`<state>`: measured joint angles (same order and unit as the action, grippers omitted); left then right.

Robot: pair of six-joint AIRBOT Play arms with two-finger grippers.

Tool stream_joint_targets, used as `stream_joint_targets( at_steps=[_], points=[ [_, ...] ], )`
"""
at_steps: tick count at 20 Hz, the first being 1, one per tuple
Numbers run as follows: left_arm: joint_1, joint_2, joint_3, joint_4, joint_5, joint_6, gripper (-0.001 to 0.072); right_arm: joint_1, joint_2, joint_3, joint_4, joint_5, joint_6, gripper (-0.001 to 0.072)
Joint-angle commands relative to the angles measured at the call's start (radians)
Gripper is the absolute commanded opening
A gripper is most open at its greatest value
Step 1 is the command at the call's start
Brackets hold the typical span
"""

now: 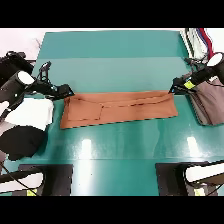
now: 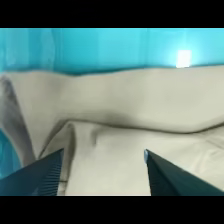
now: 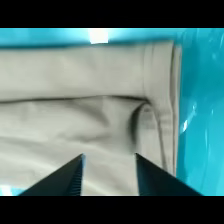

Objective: Fold the shirts.

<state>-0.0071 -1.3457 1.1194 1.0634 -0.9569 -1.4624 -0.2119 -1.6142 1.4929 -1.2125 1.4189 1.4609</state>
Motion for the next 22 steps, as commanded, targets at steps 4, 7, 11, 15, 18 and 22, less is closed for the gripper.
stream_joint_targets(
  at_steps=[4, 7, 11, 15, 18, 22],
  points=[
    [-0.029, -0.009, 0.089, -0.101, -0.11, 0.035, 0.0037, -0.189, -0.021, -0.021, 0.122, 0.054, -0.135, 0.0533],
    [-0.13, -0.011, 0.089, -0.103, -0.042, 0.029, 0.0025, -0.283, -0.047, -0.138, 0.148, 0.047, -0.192, 0.0532],
    [-0.286, -0.018, 0.089, -0.103, 0.096, -0.056, 0.0025, -0.315, -0.13, -0.244, 0.348, 0.046, -0.279, 0.0515],
    [-0.402, -0.087, 0.089, -0.116, 0.155, -0.087, 0.0025, -0.226, -0.185, -0.238, 0.41, 0.027, -0.323, 0.0393],
    [-0.446, -0.164, 0.108, -0.189, 0.198, -0.085, 0.0025, -0.157, -0.174, -0.185, 0.407, 0.034, -0.326, 0.0017],
    [-0.475, -0.28, 0.208, -0.233, 0.188, -0.081, 0.0025, -0.122, -0.049, -0.064, 0.409, 0.051, -0.323, 0.0016]
  ],
)
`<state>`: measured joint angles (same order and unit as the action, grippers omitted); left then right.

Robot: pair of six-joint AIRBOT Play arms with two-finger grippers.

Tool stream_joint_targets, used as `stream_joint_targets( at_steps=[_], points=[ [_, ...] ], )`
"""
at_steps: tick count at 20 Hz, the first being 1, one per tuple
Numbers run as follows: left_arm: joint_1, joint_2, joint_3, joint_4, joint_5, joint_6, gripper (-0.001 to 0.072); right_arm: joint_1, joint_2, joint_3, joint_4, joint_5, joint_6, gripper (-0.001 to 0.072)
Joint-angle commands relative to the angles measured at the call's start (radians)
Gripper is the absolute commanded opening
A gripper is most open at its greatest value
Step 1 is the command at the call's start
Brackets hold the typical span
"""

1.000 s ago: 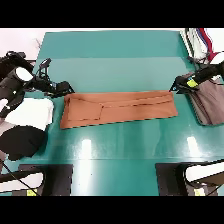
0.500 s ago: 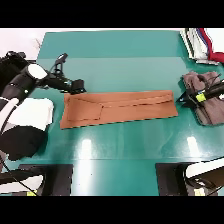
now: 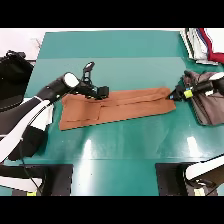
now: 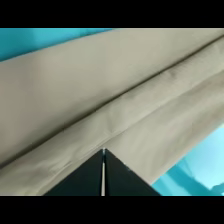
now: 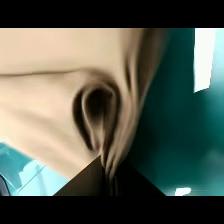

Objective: Fold the shirts.

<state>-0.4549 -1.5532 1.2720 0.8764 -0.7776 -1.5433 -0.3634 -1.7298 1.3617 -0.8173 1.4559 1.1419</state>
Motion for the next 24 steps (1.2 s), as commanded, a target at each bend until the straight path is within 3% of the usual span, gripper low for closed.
stream_joint_targets(
  at_steps=[1, 8, 19, 24],
  points=[
    [-0.034, -0.1, 0.09, -0.047, 0.007, 0.0, 0.0025, 0.042, 0.109, 0.095, 0.013, 0.016, 0.011, 0.0016],
    [-0.069, -0.27, 0.269, -0.046, -0.011, 0.003, 0.0024, 0.22, 0.338, 0.225, 0.014, 0.008, 0.163, 0.0016],
    [-0.097, -0.361, 0.341, -0.02, -0.122, 0.0, 0.0025, 0.47, 0.383, 0.346, 0.014, -0.076, 0.257, 0.0017],
    [-0.013, -0.354, 0.501, 0.024, -0.339, 0.026, 0.0024, 0.543, 0.383, 0.346, 0.015, -0.106, 0.274, 0.0017]
  ],
)
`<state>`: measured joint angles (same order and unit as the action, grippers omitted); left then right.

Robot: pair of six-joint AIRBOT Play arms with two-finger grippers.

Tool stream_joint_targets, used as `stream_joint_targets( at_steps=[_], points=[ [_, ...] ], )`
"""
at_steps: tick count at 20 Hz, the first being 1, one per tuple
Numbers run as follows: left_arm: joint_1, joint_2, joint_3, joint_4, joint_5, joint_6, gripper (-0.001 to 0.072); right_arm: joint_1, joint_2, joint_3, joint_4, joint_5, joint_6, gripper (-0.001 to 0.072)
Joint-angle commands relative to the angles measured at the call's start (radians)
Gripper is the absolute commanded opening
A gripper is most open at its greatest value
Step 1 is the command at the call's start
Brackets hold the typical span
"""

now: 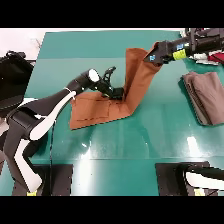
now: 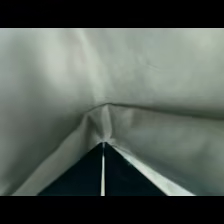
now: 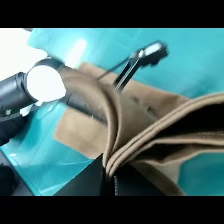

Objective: Fold the shirts.

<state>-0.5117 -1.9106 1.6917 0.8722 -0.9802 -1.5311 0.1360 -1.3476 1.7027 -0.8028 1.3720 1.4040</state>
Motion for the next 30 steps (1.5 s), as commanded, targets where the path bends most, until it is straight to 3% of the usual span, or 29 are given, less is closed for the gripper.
stream_joint_targets(
  at_steps=[1, 5, 10, 11, 13, 15, 16, 17, 20, 24, 25, 26, 27, 30],
  points=[
    [0.071, 0.015, 0.113, 0.049, -0.171, 0.014, 0.0025, 0.071, 0.001, 0.005, 0.001, -0.035, 0.013, 0.0016],
    [0.22, 0.171, 0.182, 0.204, -0.235, 0.013, 0.0024, 0.227, -0.013, 0.005, 0.002, -0.158, 0.014, 0.0016],
    [0.444, 0.452, 0.182, 0.384, -0.27, 0.013, 0.0025, 0.513, -0.154, 0.005, 0.115, -0.457, 0.016, 0.0021],
    [0.48, 0.497, 0.182, 0.395, -0.27, 0.013, 0.0025, 0.578, -0.202, 0.005, 0.125, -0.544, 0.016, 0.0085],
    [0.535, 0.572, 0.182, 0.4, -0.27, 0.013, 0.0026, 0.674, -0.288, 0.006, 0.125, -0.683, 0.009, 0.0421],
    [0.558, 0.613, 0.182, 0.401, -0.281, 0.014, 0.0025, 0.699, -0.327, 0.005, 0.117, -0.67, 0.009, 0.0432],
    [0.557, 0.622, 0.182, 0.402, -0.293, 0.014, 0.0025, 0.686, -0.321, 0.005, 0.088, -0.64, 0.009, 0.0334],
    [0.557, 0.626, 0.182, 0.396, -0.307, 0.018, 0.0025, 0.663, -0.307, 0.005, 0.045, -0.599, 0.011, 0.0307],
    [0.557, 0.625, 0.172, 0.361, -0.33, 0.021, 0.0025, 0.542, -0.207, -0.08, -0.098, -0.475, 0.021, 0.0308],
    [0.499, 0.618, 0.16, 0.355, -0.308, 0.021, 0.0025, 0.278, -0.071, -0.379, -0.184, -0.353, 0.054, 0.0319],
    [0.472, 0.616, 0.154, 0.355, -0.284, 0.022, 0.0025, 0.207, -0.072, -0.435, -0.18, -0.325, 0.055, 0.0422],
    [0.446, 0.612, 0.152, 0.356, -0.266, 0.022, 0.0025, 0.139, -0.095, -0.477, -0.15, -0.293, 0.054, 0.0584],
    [0.421, 0.606, 0.152, 0.355, -0.253, 0.021, 0.0025, 0.09, -0.127, -0.504, -0.102, -0.267, 0.053, 0.0614],
    [0.371, 0.591, 0.148, 0.354, -0.24, 0.021, 0.0025, 0.037, -0.245, -0.536, 0.059, -0.257, 0.003, 0.061]
  ],
)
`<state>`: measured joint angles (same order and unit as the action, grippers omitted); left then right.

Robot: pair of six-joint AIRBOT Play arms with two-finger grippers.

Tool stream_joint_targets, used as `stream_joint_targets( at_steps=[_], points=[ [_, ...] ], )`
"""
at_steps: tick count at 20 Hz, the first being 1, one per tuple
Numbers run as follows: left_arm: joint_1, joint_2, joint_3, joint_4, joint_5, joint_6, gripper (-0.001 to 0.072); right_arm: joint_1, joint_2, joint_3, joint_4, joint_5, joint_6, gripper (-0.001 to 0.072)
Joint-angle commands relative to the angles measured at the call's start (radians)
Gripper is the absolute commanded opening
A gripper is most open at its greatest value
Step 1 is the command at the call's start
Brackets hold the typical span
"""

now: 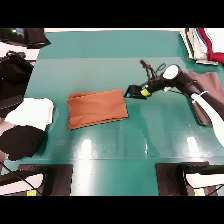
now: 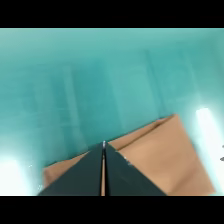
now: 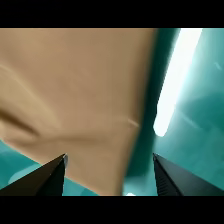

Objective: Fold the shirts.

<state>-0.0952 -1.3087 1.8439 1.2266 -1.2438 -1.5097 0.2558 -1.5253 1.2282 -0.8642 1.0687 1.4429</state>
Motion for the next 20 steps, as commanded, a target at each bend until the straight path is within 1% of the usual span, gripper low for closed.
stream_joint_targets(
  at_steps=[1, 2, 3, 5, 7, 8, 9, 10, 11, 13, 15, 17, 20],
  points=[
    [-0.05, -0.013, -0.009, 0.0, 0.025, 0.0, 0.0025, -0.069, -0.107, -0.062, 0.191, 0.035, -0.064, 0.0607],
    [-0.051, -0.015, -0.012, -0.004, 0.021, 0.0, 0.0025, -0.045, -0.143, -0.062, 0.252, 0.015, -0.086, 0.059],
    [-0.051, -0.016, -0.012, -0.003, 0.017, 0.0, 0.0025, -0.02, -0.174, -0.06, 0.298, -0.004, -0.097, 0.0591],
    [-0.051, -0.016, -0.012, -0.004, 0.018, -0.001, 0.0025, 0.039, -0.249, -0.004, 0.321, -0.016, -0.101, 0.0582],
    [-0.051, -0.018, -0.012, -0.005, 0.017, -0.002, 0.0025, 0.09, -0.314, 0.087, 0.322, -0.014, -0.101, 0.0509],
    [-0.051, -0.018, -0.012, -0.006, 0.015, -0.009, 0.0025, 0.114, -0.343, 0.133, 0.321, -0.018, -0.1, 0.0493],
    [-0.051, -0.018, -0.012, -0.01, 0.014, -0.01, 0.0025, 0.132, -0.367, 0.175, 0.315, -0.022, -0.1, 0.0363],
    [-0.051, -0.02, -0.012, -0.025, 0.014, -0.01, 0.0025, 0.142, -0.386, 0.211, 0.312, -0.022, -0.101, 0.0202],
    [-0.051, -0.021, -0.012, -0.039, 0.014, -0.012, 0.0025, 0.144, -0.4, 0.244, 0.312, -0.023, -0.1, 0.0021],
    [-0.07, -0.021, -0.012, -0.034, 0.022, -0.02, 0.0024, 0.114, -0.393, 0.296, 0.285, -0.041, -0.096, 0.0016],
    [-0.119, -0.025, -0.012, -0.028, 0.037, -0.019, 0.0024, 0.04, -0.357, 0.348, 0.183, -0.049, -0.056, 0.0016],
    [-0.186, -0.027, -0.012, -0.022, 0.057, -0.01, 0.0025, -0.082, -0.3, 0.397, 0.064, -0.036, 0.008, 0.0016],
    [-0.269, -0.032, -0.012, -0.022, 0.122, 0.0, 0.0025, -0.316, -0.208, 0.448, 0.023, -0.006, 0.015, 0.0016]
  ],
)
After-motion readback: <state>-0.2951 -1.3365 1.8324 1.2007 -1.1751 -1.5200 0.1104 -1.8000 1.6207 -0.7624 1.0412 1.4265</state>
